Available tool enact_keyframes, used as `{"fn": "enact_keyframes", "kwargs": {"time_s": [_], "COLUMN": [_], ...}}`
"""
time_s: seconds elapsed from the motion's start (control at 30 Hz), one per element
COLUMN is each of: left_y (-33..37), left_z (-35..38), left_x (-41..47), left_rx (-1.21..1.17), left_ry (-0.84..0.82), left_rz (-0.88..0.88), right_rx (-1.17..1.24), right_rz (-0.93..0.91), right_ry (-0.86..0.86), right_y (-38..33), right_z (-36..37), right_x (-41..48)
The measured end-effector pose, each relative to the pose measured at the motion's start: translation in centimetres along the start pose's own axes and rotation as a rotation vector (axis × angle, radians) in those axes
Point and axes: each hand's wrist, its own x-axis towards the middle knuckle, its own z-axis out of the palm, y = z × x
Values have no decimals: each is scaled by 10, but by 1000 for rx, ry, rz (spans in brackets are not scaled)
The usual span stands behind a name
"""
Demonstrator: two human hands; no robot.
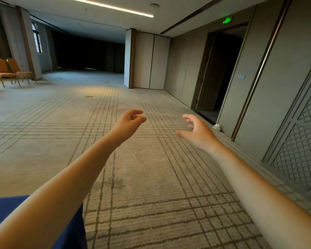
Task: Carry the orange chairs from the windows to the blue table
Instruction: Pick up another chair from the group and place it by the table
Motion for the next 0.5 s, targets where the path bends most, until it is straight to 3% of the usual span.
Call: {"fn": "enact_keyframes", "kwargs": {"time_s": [0.23,0.5], "left_y": [-48,-139], "left_z": [-19,-74], "left_x": [129,273], "left_rx": [60,211], "left_ry": [74,247], "left_rz": [-43,-87], "right_rx": [27,54], "right_rz": [-29,-141], "right_ry": [-51,-152], "right_y": [34,56], "right_z": [41,143], "right_x": [157,372]}}
